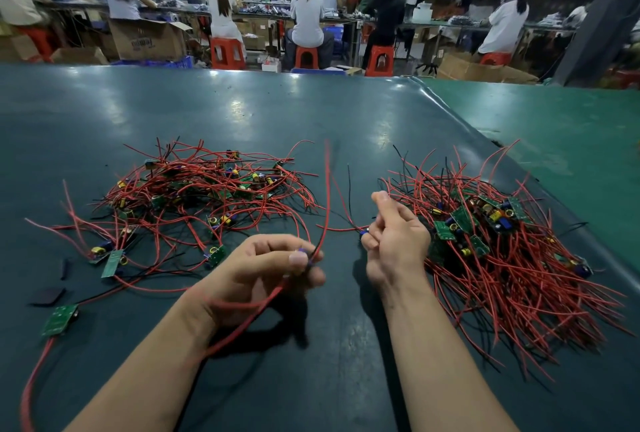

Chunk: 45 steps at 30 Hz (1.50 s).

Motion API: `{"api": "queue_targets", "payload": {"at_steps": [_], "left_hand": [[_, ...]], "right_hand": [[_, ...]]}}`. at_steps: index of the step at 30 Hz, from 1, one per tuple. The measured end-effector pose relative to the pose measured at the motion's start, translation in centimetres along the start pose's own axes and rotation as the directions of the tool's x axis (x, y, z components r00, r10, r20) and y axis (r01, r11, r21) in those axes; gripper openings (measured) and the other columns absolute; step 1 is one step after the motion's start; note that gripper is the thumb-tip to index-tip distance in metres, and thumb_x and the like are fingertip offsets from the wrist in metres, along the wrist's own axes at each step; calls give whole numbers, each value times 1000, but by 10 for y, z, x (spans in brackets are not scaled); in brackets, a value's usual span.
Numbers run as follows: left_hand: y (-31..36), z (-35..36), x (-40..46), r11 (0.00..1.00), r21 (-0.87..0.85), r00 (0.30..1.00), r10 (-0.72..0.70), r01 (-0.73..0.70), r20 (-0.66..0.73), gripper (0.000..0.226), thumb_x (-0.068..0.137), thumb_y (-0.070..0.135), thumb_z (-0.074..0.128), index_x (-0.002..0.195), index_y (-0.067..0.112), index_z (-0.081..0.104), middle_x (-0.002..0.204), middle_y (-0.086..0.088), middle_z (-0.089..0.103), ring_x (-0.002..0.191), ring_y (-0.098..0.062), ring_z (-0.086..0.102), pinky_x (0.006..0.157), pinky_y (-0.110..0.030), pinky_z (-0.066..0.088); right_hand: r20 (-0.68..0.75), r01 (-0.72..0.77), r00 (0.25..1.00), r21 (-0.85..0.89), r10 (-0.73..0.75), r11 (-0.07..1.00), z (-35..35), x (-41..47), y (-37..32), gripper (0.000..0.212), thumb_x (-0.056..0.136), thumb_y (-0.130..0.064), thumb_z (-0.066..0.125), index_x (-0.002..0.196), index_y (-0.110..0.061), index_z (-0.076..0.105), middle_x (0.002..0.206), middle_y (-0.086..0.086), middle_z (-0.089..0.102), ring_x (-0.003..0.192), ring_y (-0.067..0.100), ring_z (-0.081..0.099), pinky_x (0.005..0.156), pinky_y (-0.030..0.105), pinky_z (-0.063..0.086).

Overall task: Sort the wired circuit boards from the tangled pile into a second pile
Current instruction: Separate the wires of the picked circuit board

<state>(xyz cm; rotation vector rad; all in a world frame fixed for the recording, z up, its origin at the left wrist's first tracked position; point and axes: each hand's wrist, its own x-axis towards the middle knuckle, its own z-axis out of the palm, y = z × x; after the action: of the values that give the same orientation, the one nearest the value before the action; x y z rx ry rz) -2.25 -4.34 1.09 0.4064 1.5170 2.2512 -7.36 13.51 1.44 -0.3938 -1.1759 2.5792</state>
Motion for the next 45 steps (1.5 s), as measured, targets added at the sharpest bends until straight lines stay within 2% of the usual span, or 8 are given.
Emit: {"api": "queue_targets", "payload": {"at_steps": [6,11,14,17,22,27,33,45], "left_hand": [[8,3,11,912,-266,861,153,-312,-485,25,62,23,80,87,20,79,75,6,68,63,-7,54,55,-20,45],[6,0,16,862,-49,672,357,-505,-648,28,68,3,68,94,13,72,83,2,73,76,-11,67,73,-20,55],[2,1,17,867,-25,704,387,-498,-596,30,67,-2,69,94,10,72,90,-7,73,85,-19,68,83,-28,57],[0,-1,17,884,27,758,416,-467,-503,27,66,-1,72,89,12,76,100,-11,74,92,-21,69,86,-32,57],[-6,6,14,891,165,863,452,-424,-225,27,61,3,79,83,20,79,107,-5,75,110,-18,67,90,-23,51],[-4,7,16,945,-25,907,306,-327,-290,67,69,-10,75,127,20,61,110,-12,71,102,-18,67,84,-26,55],[-6,13,17,965,62,872,257,-255,-416,32,69,5,68,101,0,64,79,-9,72,67,-18,68,66,-24,57],[-11,9,13,941,168,899,331,-293,-288,19,64,2,77,70,16,66,68,-11,65,54,-21,58,56,-26,51]], "right_hand": [[225,116,973,-329,-41,937,10,-22,13,9,92,-13,67,83,-14,67,49,-6,51,36,6,37,36,16,28],[461,111,886,-116,-45,987,10,-33,-8,17,94,-18,63,80,-11,71,48,1,46,31,9,29,36,14,25],[617,-19,737,-389,276,921,12,-47,-8,30,91,-37,64,81,-11,74,47,0,48,30,8,30,34,13,26],[465,-135,768,-553,439,822,17,-52,2,37,95,-45,56,85,-13,73,49,1,52,33,7,31,34,12,24],[347,-200,888,-302,303,932,15,-39,3,21,96,-21,60,81,-11,69,49,-2,49,33,4,29,31,13,23],[336,-107,920,-284,203,953,15,-38,6,16,98,-15,58,90,-6,69,49,-3,49,34,4,31,34,14,26],[386,-47,911,-252,145,967,14,-40,7,17,97,-17,59,89,-8,72,54,-2,54,36,6,34,35,14,27],[261,-58,954,-312,144,948,3,-28,-1,21,95,-18,63,80,-9,74,49,-7,49,35,3,28,34,15,26]]}}
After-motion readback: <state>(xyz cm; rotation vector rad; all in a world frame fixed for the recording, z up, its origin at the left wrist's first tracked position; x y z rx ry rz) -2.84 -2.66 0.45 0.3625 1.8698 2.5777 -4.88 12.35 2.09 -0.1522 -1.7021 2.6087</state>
